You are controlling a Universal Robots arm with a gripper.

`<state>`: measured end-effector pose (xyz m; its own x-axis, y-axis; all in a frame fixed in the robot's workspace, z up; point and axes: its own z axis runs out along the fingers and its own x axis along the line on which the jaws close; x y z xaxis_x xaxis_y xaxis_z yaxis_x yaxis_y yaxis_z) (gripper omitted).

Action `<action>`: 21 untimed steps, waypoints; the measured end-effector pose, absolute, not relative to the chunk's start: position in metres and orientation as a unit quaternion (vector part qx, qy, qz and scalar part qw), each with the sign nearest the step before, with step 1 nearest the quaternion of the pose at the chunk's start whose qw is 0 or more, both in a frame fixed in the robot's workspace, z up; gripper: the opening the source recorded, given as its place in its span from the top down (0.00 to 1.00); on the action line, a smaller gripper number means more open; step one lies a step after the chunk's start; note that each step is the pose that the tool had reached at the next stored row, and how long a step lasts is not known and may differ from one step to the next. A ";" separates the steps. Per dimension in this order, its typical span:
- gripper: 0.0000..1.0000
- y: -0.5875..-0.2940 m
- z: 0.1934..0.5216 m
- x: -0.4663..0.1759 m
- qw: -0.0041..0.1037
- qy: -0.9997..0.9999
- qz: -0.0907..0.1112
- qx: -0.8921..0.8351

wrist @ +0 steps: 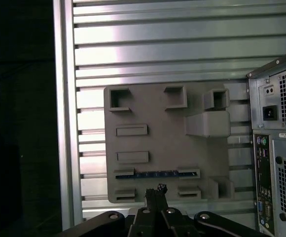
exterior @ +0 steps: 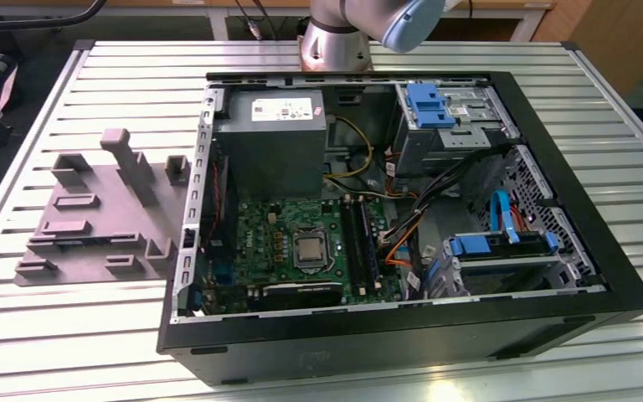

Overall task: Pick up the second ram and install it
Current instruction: 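Pick up the second ram and move it above second insertion slot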

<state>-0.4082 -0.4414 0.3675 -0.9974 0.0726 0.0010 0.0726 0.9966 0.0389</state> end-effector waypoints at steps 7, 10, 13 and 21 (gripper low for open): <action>0.89 -0.441 0.367 -0.408 -0.001 1.000 0.019 -0.010; 0.89 -0.441 0.367 -0.408 -0.001 0.999 0.019 -0.037; 0.89 -0.441 0.367 -0.408 -0.002 0.998 0.019 -0.064; 0.89 -0.441 0.366 -0.409 -0.003 0.992 0.019 -0.123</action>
